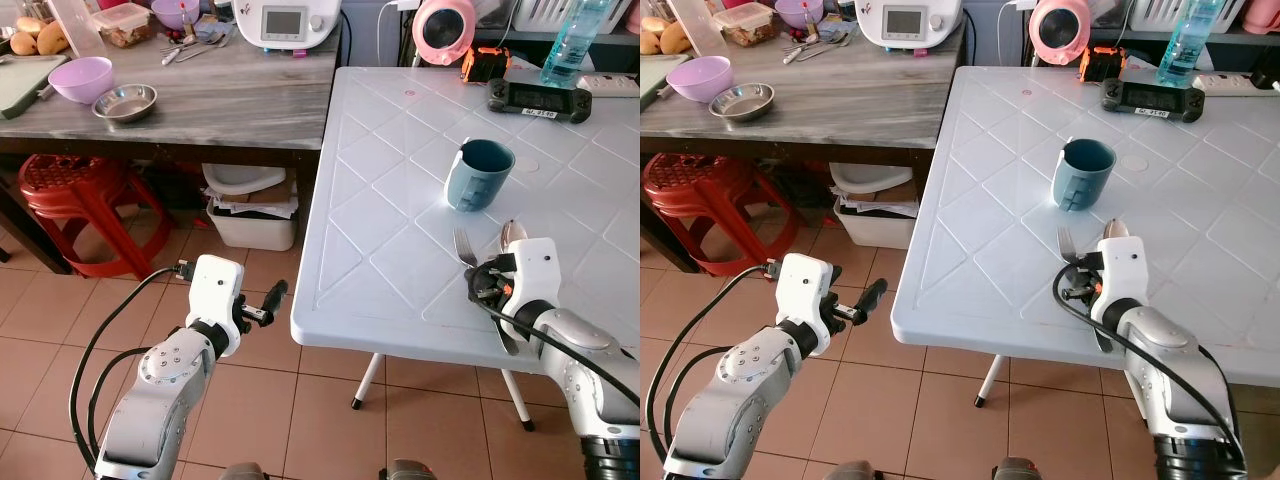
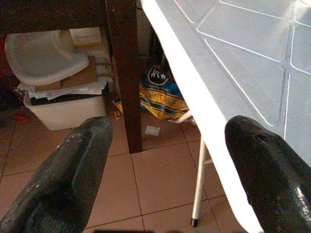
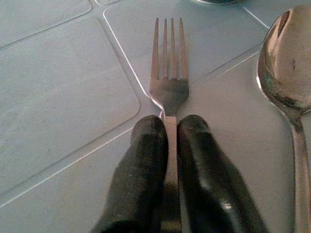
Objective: Setting the table
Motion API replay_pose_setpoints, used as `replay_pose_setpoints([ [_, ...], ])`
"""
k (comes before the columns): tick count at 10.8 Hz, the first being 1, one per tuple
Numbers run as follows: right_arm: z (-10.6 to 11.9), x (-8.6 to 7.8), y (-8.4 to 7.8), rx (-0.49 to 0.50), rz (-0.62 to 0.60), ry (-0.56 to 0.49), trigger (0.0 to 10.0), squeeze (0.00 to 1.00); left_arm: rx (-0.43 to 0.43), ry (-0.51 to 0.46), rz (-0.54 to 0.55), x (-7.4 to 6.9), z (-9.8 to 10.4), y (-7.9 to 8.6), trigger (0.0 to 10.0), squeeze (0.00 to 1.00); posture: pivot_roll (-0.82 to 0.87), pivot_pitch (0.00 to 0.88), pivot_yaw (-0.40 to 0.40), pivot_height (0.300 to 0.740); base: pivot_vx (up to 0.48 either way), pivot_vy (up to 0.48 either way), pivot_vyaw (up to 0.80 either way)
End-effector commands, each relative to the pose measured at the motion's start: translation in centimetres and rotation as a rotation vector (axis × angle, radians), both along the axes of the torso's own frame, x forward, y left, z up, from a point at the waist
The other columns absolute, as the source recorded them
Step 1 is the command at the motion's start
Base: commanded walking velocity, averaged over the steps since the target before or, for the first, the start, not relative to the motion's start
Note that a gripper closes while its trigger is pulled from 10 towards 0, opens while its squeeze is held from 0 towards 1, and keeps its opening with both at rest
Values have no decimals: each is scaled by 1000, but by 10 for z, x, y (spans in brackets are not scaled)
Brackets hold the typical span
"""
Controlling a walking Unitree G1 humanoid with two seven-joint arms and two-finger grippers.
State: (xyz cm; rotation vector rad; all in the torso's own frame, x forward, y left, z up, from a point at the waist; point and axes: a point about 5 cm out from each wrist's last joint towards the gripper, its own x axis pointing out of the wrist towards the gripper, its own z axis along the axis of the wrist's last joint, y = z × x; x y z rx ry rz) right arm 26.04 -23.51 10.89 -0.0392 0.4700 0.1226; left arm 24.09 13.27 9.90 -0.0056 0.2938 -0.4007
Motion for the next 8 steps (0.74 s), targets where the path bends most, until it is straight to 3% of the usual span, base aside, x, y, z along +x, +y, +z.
replay_pose_setpoints([
  [1,-27,-11,-3,-11,-21,134,10000,1000,7,21,-7,0,-3,1,10000,0,-30,49,62,740,0,0,0],
  [2,-27,-10,-3,-7,-16,134,10000,1000,9,20,-9,0,-3,0,10000,0,-30,47,62,740,0,0,0],
  [3,-30,-8,-3,11,-7,139,3098,0,13,19,-12,1,-3,0,10000,0,-30,45,63,740,0,0,0],
  [4,-32,-8,-4,23,-5,146,0,0,14,19,-13,1,-3,0,10000,0,-29,44,63,740,0,0,0],
  [8,-37,-8,-7,15,7,170,0,0,15,21,-12,1,-4,-1,10000,0,-32,42,58,740,0,0,0],
])
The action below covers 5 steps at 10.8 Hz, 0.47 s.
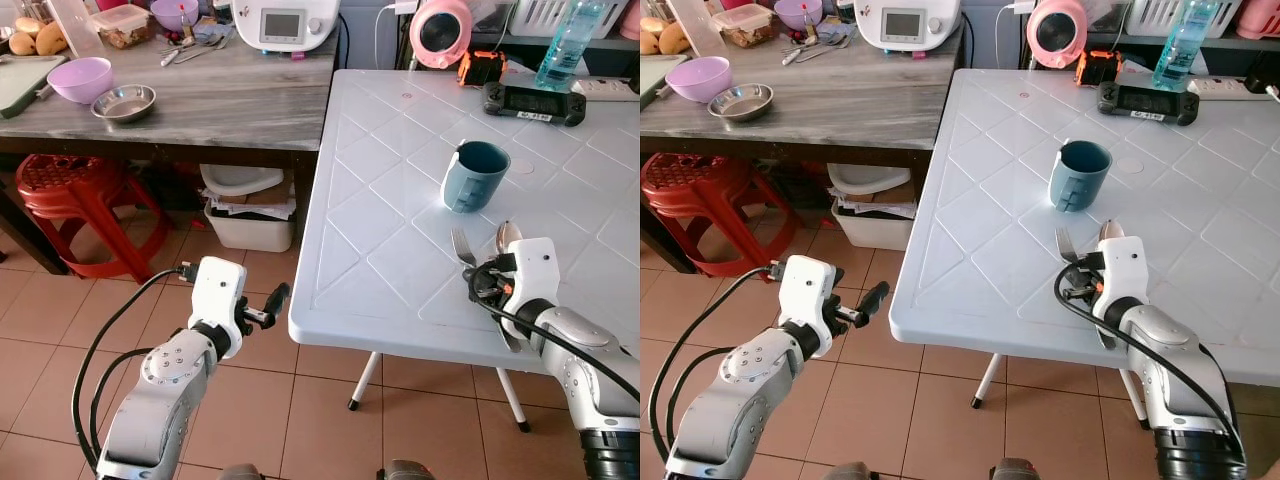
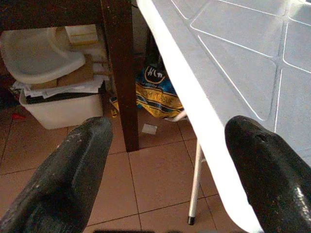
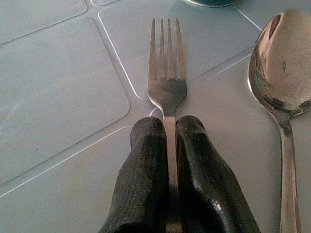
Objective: Setting the table
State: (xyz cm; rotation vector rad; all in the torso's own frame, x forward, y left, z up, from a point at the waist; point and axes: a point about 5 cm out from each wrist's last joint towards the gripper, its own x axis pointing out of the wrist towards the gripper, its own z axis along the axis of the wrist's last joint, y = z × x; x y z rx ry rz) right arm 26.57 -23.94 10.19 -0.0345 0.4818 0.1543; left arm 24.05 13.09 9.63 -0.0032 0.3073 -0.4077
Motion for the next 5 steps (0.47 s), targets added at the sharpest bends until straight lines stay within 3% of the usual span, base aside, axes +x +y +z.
replay_pose_setpoints([
  [1,-31,-14,-2,5,-22,157,0,0,11,9,-5,1,-1,0,10000,0,-33,40,59,740,0,0,0],
  [3,-23,-10,3,24,-31,101,0,0,15,0,10,3,-1,2,10000,0,-35,30,57,740,0,0,0],
  [5,7,5,15,82,-77,-112,0,0,9,-43,86,11,3,11,10000,0,-37,13,55,740,0,0,0],
])
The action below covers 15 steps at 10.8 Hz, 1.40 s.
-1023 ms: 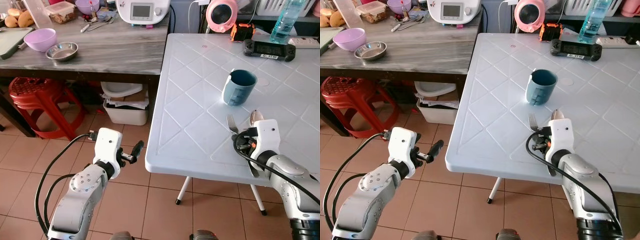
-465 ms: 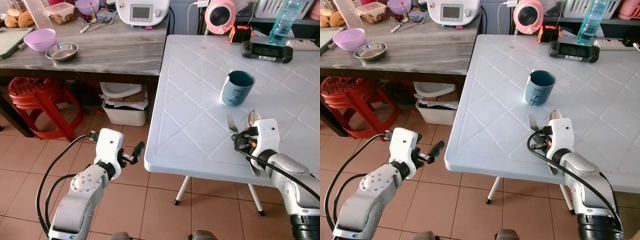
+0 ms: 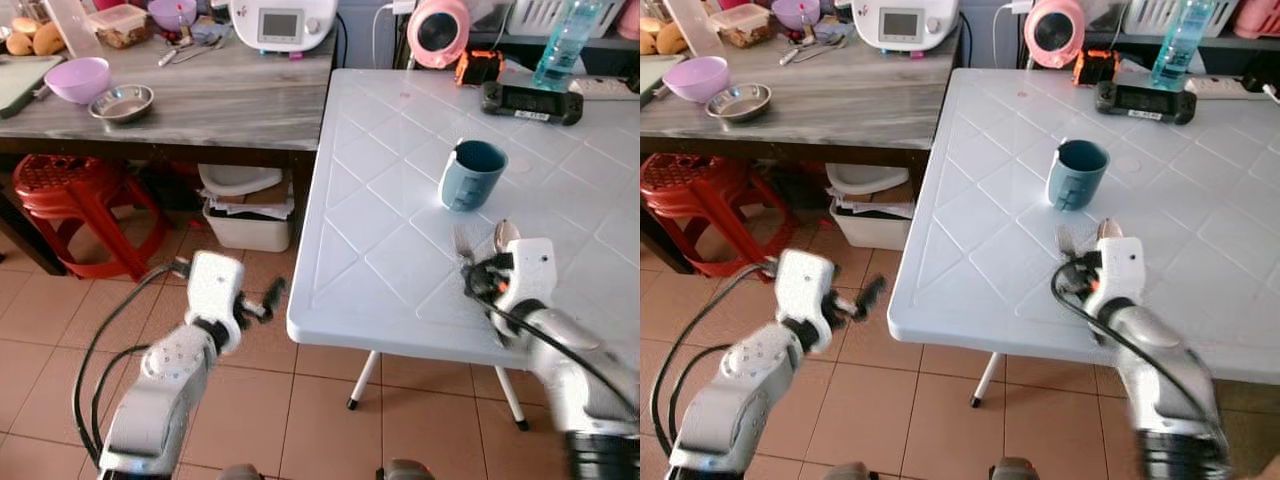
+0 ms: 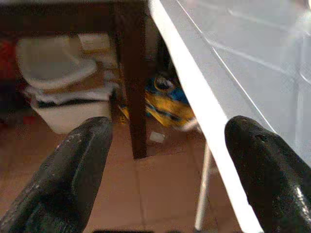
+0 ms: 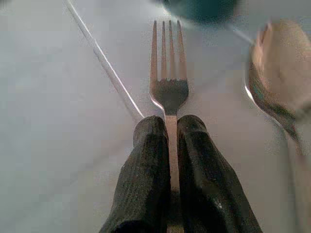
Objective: Setting the table
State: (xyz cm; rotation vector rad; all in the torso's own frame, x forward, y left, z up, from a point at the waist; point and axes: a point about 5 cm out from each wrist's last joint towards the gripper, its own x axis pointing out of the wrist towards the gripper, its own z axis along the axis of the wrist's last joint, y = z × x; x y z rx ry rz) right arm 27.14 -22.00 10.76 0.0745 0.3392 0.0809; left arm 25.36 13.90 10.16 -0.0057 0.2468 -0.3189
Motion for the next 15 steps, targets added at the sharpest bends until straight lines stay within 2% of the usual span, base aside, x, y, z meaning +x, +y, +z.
replay_pose_setpoints([
  [1,20,6,7,0,3,-108,0,0,15,-27,47,4,2,7,10000,0,-32,0,52,740,0,0,0],
  [2,25,7,14,4,7,-152,0,0,15,-41,64,6,4,9,10000,0,-31,0,51,740,0,0,0],
  [3,26,6,25,49,-6,-186,0,0,16,-50,76,9,4,10,10000,0,-30,0,47,740,0,0,0],
  [6,17,-2,42,111,-30,-178,0,0,19,-60,83,14,1,9,10000,0,-39,0,45,740,0,133,0],
  [7,20,-4,46,130,-44,-203,10000,0,17,-65,91,16,0,9,10000,0,-41,0,45,740,0,480,0],
  [10,29,-6,55,43,-60,-304,10000,0,-1,-86,98,19,-1,6,10000,0,-46,0,49,740,0,480,0],
  [13,37,1,45,-31,-157,-360,10000,0,-30,-189,49,27,10,-5,10000,0,-55,0,52,740,0,476,0],
  [15,35,-1,45,-22,-162,-365,10000,0,-8,-206,67,27,10,-2,10000,0,-49,0,50,740,0,422,0],
])
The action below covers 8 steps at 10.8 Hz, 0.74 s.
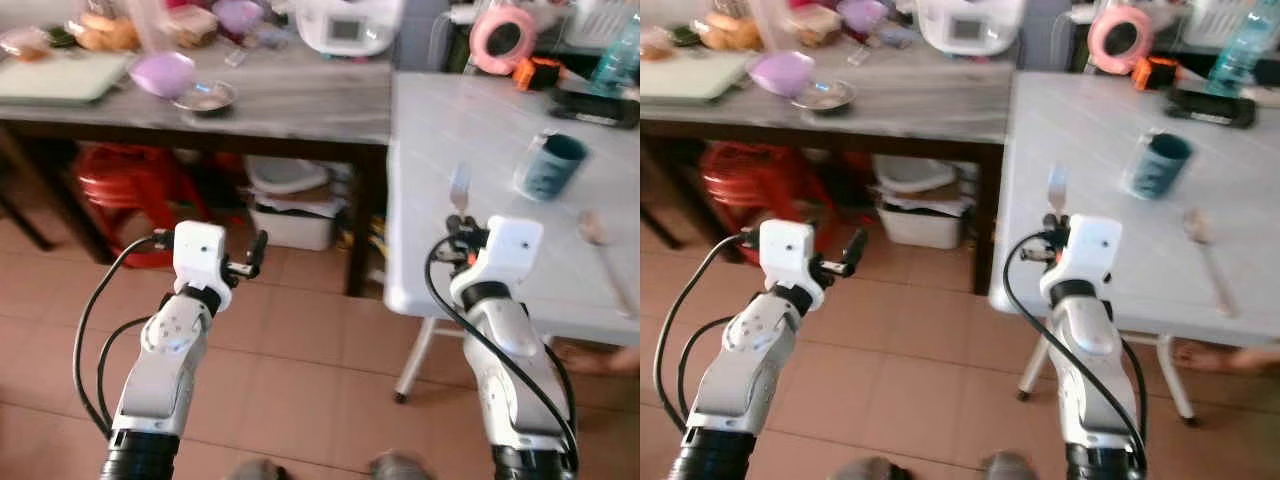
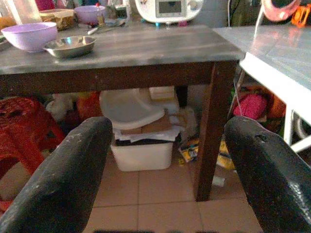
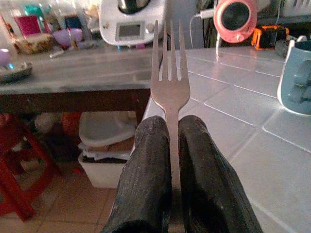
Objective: Setting the table
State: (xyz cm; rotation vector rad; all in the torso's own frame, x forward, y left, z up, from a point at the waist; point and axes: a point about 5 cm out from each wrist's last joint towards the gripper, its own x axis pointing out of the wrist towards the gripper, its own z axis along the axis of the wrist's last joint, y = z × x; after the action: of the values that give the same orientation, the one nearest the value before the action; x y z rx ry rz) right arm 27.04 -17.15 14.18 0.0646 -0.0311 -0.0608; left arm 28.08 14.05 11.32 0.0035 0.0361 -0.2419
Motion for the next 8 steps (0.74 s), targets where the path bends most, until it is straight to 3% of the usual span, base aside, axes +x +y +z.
replay_pose_setpoints([
  [1,-1,-3,-8,-5,-29,-3,10000,0,6,-2,-7,-1,-1,-2,10000,0,-48,0,46,740,277,394,0],
  [3,-4,-7,-12,-55,-55,-7,10000,0,21,3,28,-4,-6,3,10000,0,-48,0,45,740,343,336,0],
  [5,-9,-3,-10,-184,-79,-1,10000,0,-13,1,19,-3,-6,-6,10000,0,-51,0,43,740,358,319,0],
  [7,-17,-3,-11,-154,-73,13,10000,0,-7,-29,3,-2,-3,-9,10000,0,-52,0,40,740,439,0,0],
  [8,-17,-1,-10,-204,-79,-4,10000,0,-7,-26,4,-2,-3,-9,10000,0,-54,0,38,740,480,0,0],
])
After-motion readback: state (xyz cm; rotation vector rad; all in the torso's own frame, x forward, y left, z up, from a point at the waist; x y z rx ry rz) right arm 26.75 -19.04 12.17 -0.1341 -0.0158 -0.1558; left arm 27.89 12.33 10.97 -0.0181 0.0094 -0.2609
